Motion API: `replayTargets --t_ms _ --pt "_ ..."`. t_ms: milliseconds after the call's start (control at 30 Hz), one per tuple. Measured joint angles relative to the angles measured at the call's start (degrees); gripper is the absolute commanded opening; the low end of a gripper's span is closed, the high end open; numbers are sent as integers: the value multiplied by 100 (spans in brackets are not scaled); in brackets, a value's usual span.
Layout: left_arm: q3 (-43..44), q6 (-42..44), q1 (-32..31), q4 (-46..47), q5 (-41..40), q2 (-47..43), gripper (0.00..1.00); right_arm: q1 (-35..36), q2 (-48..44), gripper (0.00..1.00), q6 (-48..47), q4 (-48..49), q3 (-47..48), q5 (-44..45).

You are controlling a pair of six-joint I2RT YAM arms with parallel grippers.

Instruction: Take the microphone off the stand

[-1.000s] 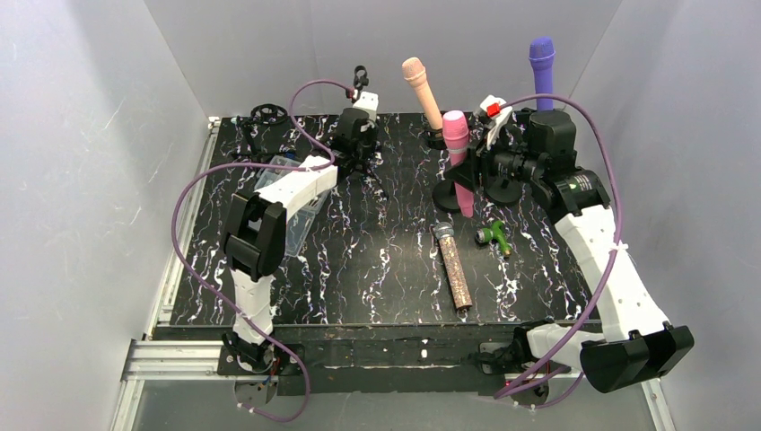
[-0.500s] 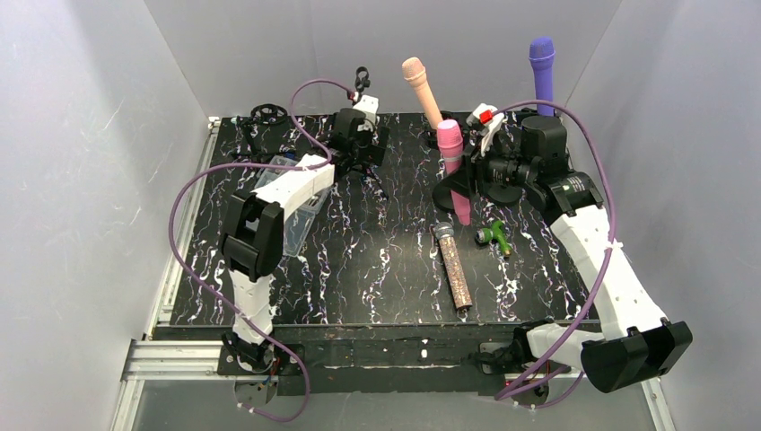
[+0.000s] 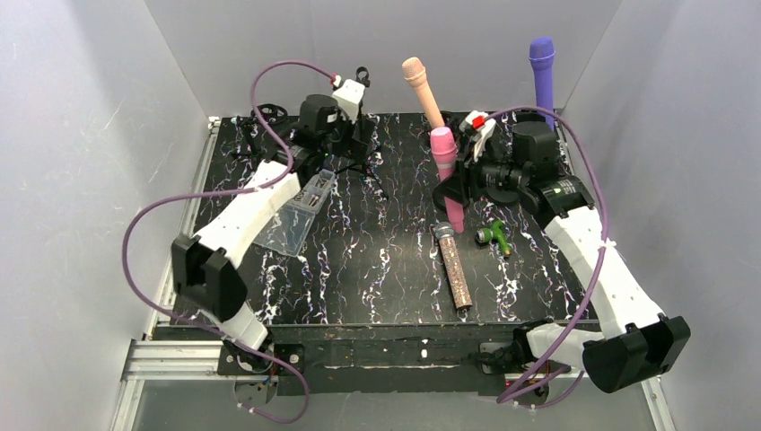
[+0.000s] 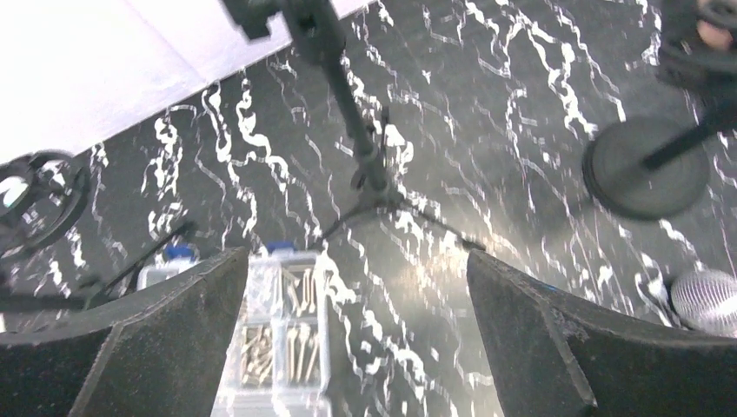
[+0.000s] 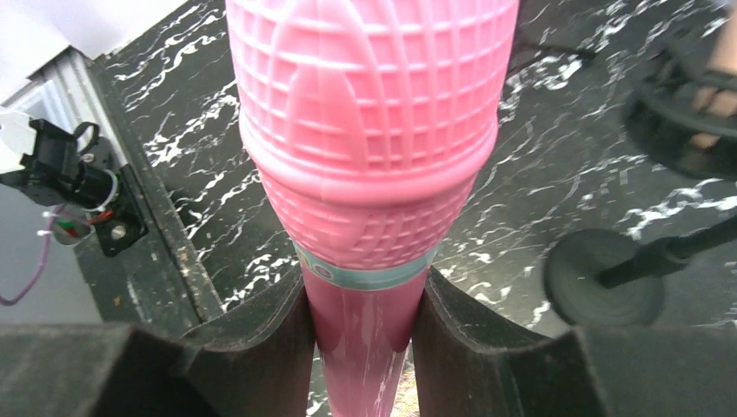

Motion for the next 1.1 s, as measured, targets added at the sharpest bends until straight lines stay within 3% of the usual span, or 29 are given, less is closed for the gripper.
replayTargets --t_ms 233,467,767,1100 --pt "-433 203 0 -1803 201 -1493 98 638 79 1 804 472 -1027 249" --pt "-826 308 0 -2841 214 -2398 98 1137 332 1 1687 968 -2039 605" --pt "-1145 363 0 -3246 181 -2721 98 1447 1097 1 2874 1871 -2785 975" --pt "-1145 341 0 -3241 90 -2721 98 1624 1762 1 3493 2105 -3084 1434"
